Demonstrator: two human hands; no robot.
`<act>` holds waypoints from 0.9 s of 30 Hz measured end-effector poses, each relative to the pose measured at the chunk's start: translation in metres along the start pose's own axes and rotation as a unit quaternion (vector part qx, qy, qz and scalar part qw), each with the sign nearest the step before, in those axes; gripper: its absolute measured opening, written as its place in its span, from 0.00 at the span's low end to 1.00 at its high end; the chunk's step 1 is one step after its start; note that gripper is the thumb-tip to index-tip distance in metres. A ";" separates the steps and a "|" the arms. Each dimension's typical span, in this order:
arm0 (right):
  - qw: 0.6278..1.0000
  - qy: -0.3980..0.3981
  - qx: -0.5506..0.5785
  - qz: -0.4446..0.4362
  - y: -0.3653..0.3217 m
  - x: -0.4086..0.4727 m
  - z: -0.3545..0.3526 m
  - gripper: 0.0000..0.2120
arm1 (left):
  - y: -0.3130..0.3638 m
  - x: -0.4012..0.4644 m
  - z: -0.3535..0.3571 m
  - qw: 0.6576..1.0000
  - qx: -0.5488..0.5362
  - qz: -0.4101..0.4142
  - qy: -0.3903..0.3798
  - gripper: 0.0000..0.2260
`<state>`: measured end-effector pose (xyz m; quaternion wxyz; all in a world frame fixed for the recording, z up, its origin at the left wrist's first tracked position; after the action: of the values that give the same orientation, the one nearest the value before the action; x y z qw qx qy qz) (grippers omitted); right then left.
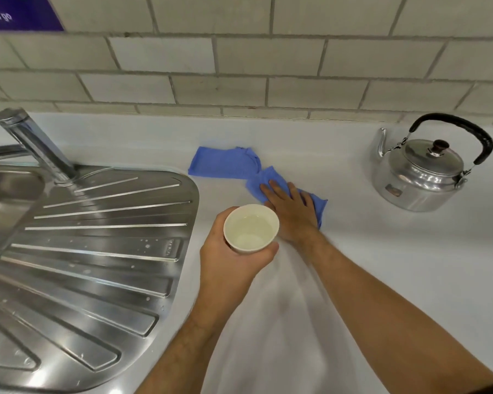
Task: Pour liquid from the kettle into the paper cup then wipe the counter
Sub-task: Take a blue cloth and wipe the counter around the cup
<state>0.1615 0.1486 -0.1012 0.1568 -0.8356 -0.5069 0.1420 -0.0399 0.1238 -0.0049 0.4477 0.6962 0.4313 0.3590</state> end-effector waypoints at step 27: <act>0.993 0.060 0.041 0.097 0.144 -0.044 -0.052 0.23 | 0.006 -0.002 0.060 0.998 -0.010 -0.006 -0.060 0.30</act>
<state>0.2787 0.0404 -0.1088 0.2064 -0.8807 -0.4072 0.1267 0.0138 0.1018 -0.0199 0.4814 0.7098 0.4041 0.3181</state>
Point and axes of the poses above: each hand's wrist, its own x-axis towards the middle knuckle, its own z-axis out of the palm, y = z × x, the point moved 9 cm from there along x, towards the middle knuckle, and after that the axes turned 11 degrees about x, right-handed, at the moved point
